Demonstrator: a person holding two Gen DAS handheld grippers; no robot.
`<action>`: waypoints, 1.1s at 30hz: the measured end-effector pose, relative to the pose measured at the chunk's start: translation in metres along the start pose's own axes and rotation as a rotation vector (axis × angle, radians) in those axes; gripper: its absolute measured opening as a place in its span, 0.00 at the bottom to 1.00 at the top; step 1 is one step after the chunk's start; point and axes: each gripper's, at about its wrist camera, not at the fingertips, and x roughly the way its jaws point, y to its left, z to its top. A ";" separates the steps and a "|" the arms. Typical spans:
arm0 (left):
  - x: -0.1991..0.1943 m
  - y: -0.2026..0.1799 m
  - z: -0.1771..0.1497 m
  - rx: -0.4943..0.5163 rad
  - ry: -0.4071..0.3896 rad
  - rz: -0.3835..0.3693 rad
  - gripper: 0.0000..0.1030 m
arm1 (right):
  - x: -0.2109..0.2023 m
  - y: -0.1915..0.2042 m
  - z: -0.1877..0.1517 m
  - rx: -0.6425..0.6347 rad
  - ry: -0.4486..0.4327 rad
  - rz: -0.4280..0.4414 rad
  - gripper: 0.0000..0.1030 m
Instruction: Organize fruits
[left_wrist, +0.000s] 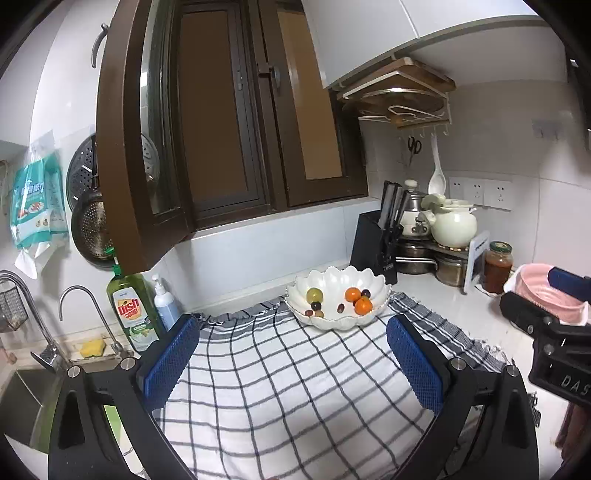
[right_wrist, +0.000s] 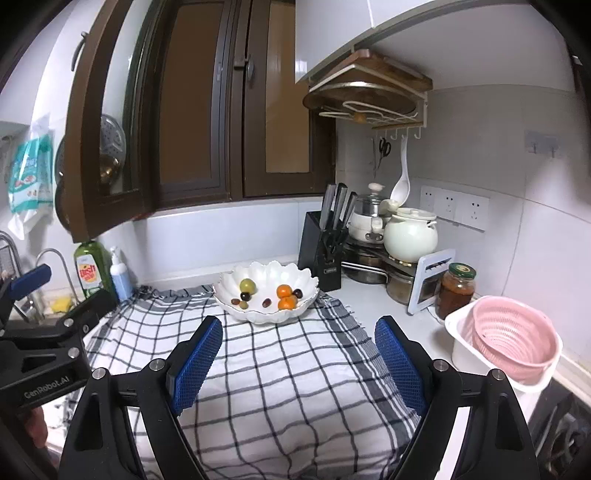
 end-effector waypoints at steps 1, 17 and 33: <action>-0.006 0.000 -0.002 0.003 -0.001 0.002 1.00 | -0.006 0.000 -0.002 0.000 -0.005 -0.010 0.83; -0.050 0.010 -0.013 -0.011 -0.010 -0.010 1.00 | -0.049 0.007 -0.018 -0.018 -0.009 0.007 0.83; -0.055 0.004 -0.014 0.006 -0.013 -0.020 1.00 | -0.054 0.000 -0.021 -0.007 -0.007 -0.004 0.83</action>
